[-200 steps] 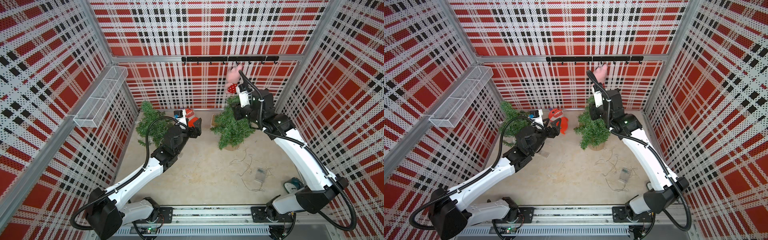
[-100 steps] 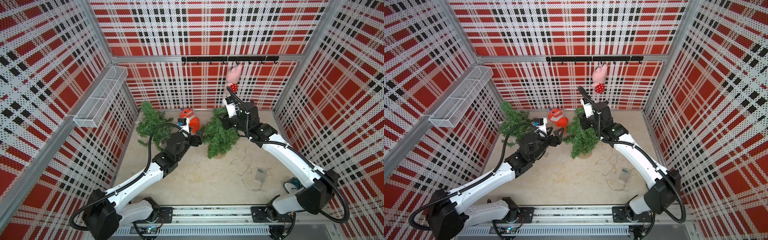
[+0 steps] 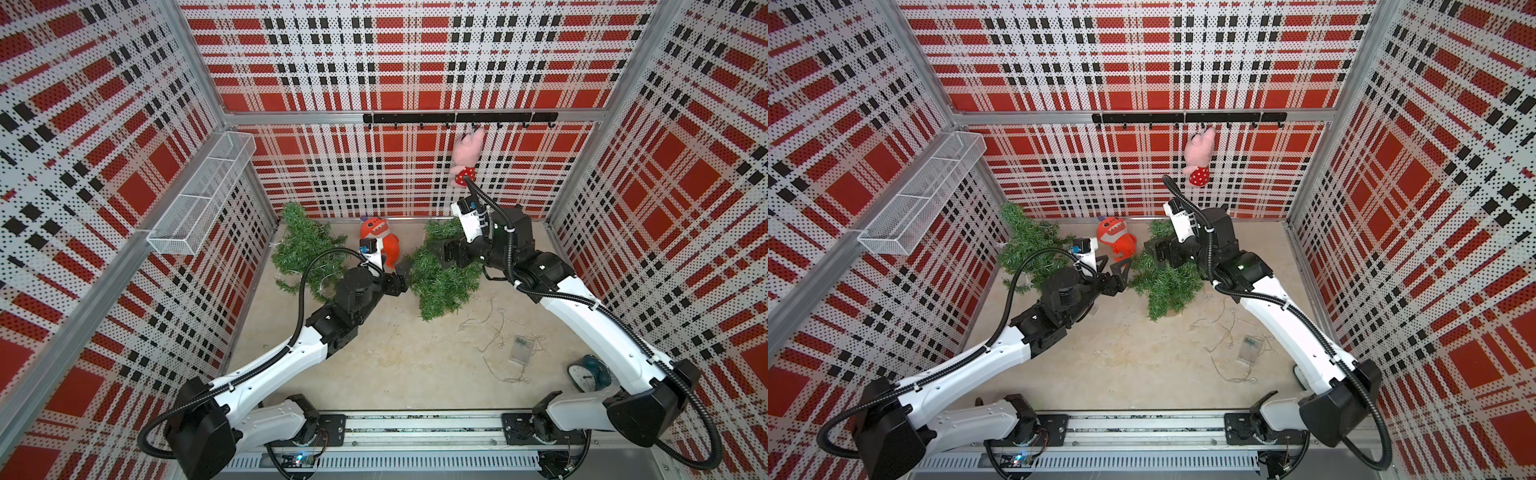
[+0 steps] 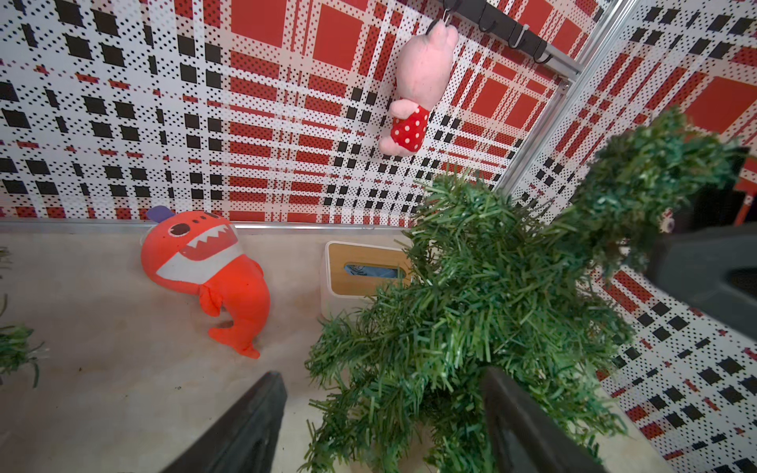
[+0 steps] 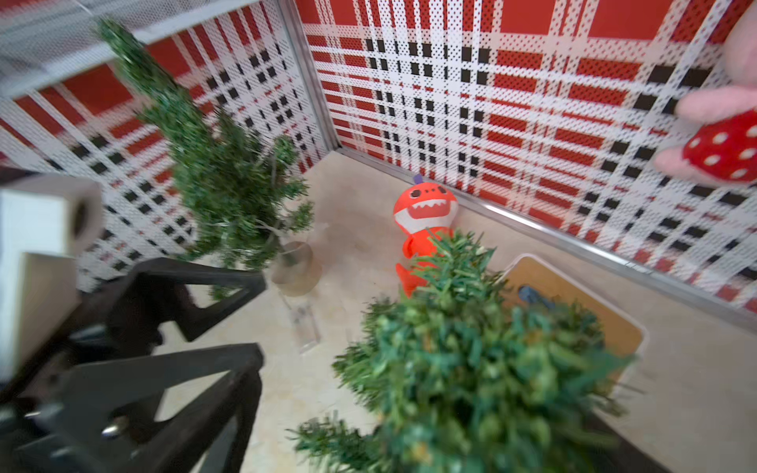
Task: Wrap string light around the christmas tree
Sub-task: Place the christmas tree at the center of the board, then pick up the light string from the center of the board.
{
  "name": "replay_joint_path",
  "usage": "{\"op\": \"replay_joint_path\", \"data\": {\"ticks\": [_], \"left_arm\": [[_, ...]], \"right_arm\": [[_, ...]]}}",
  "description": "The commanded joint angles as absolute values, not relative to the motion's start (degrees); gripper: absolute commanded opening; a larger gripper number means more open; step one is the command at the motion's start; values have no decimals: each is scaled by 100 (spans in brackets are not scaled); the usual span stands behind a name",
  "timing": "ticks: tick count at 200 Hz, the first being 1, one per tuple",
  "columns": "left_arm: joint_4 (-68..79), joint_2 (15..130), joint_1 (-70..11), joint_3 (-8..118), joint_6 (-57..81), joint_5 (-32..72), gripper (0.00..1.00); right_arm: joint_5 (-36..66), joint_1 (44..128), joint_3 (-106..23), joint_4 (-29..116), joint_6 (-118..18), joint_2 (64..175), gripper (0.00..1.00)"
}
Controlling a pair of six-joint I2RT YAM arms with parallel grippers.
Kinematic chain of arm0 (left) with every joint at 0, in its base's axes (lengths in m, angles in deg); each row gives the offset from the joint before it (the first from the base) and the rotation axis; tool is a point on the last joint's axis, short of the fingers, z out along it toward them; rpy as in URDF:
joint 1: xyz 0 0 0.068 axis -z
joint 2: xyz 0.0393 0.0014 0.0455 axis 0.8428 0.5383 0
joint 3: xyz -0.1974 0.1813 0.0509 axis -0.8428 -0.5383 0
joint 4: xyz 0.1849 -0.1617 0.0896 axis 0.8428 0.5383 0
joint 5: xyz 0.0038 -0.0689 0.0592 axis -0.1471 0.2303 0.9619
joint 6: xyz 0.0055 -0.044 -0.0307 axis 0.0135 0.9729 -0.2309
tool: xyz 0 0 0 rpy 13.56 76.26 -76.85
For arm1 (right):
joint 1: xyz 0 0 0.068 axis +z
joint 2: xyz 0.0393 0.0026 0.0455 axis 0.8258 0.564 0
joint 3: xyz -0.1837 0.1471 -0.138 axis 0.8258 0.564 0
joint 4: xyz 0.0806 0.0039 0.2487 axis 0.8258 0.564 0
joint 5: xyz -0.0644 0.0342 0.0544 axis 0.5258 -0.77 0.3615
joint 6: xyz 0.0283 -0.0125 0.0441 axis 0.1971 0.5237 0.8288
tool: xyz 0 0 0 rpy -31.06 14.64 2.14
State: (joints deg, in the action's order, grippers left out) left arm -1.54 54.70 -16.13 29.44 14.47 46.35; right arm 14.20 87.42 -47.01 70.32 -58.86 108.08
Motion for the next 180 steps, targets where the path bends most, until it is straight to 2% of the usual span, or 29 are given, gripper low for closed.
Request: {"op": "replay_joint_path", "data": {"ticks": [1, 24, 66, 82, 96, 110, 133, 153, 180], "left_arm": [[-171, 5370, -1606, 3051, 1324, 4596, 80], [-376, 5412, -1447, 2950, 1241, 4532, 80], [-662, 5557, -930, 2852, 909, 4986, 80], [-709, 5567, -788, 2885, 841, 5067, 81], [-791, 5575, -614, 2856, 858, 5109, 81], [-877, 5610, -387, 2786, 887, 5201, 81], [-1009, 5707, -111, 2595, 1043, 5377, 81], [-1175, 5784, -15, 2439, 1166, 5385, 81], [-1341, 5743, -59, 2296, 1263, 5372, 81]], "right_arm": [[927, 8677, -4952, 7605, -5979, 10483, 100], [646, 8201, -4556, 7669, -5609, 9912, 97], [-558, 5962, -2977, 6790, -4269, 8875, 76], [-343, 5508, -2434, 6670, -4057, 8923, 67], [304, 5467, -2133, 6832, -4112, 9152, 64], [523, 5462, -1784, 6637, -4061, 9325, 60], [1264, 5694, -1367, 6433, -4031, 9702, 58], [2100, 6344, -1237, 6296, -4148, 10229, 63], [2622, 7043, -1333, 5918, -4160, 11158, 69]]}}
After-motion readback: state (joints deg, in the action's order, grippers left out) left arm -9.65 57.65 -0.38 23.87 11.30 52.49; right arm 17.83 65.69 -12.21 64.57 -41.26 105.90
